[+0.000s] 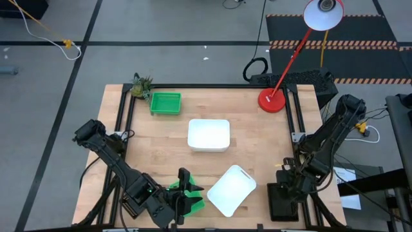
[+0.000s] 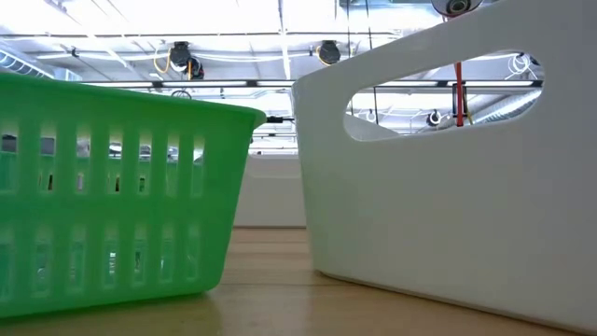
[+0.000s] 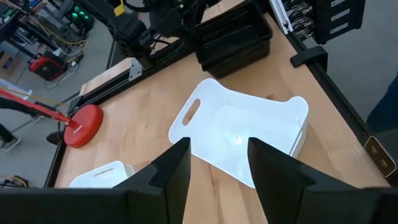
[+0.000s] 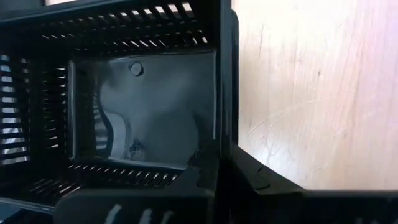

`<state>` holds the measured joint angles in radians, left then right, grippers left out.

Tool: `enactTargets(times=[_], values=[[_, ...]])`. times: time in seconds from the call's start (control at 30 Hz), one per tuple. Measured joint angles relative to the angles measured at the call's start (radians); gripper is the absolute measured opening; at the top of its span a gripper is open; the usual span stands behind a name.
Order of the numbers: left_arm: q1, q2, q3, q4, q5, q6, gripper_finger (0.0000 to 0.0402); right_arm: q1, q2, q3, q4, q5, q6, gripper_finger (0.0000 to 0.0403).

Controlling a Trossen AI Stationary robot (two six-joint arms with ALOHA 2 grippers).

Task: Stack baskets by color
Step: Stack the top left black bin on top of the bottom right black bin, then stack the bottom white bin on top of the top white bins

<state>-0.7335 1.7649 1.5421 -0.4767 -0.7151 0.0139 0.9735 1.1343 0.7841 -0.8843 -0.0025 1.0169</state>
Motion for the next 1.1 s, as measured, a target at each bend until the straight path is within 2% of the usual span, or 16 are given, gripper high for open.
enactTargets(times=[0.47, 0.73, 0.93, 1.1], values=[[0.004, 0.000, 0.000, 0.001, 0.014, 0.006, 0.0161, 0.012, -0.006, 0.000, 0.001, 0.029, 0.048, 0.0089], [0.007, 0.000, 0.000, 0.001, 0.043, 0.006, 0.0161, -0.009, -0.094, 0.019, -0.003, 0.038, 0.099, 0.0100], [0.034, 0.000, 0.000, -0.001, 0.048, -0.002, 0.0161, -0.047, -0.159, 0.063, -0.013, 0.158, 0.081, 0.0100], [0.096, 0.007, 0.000, 0.002, 0.164, -0.011, 0.0161, -0.116, -0.164, 0.127, -0.011, 0.279, -0.083, 0.0100]])
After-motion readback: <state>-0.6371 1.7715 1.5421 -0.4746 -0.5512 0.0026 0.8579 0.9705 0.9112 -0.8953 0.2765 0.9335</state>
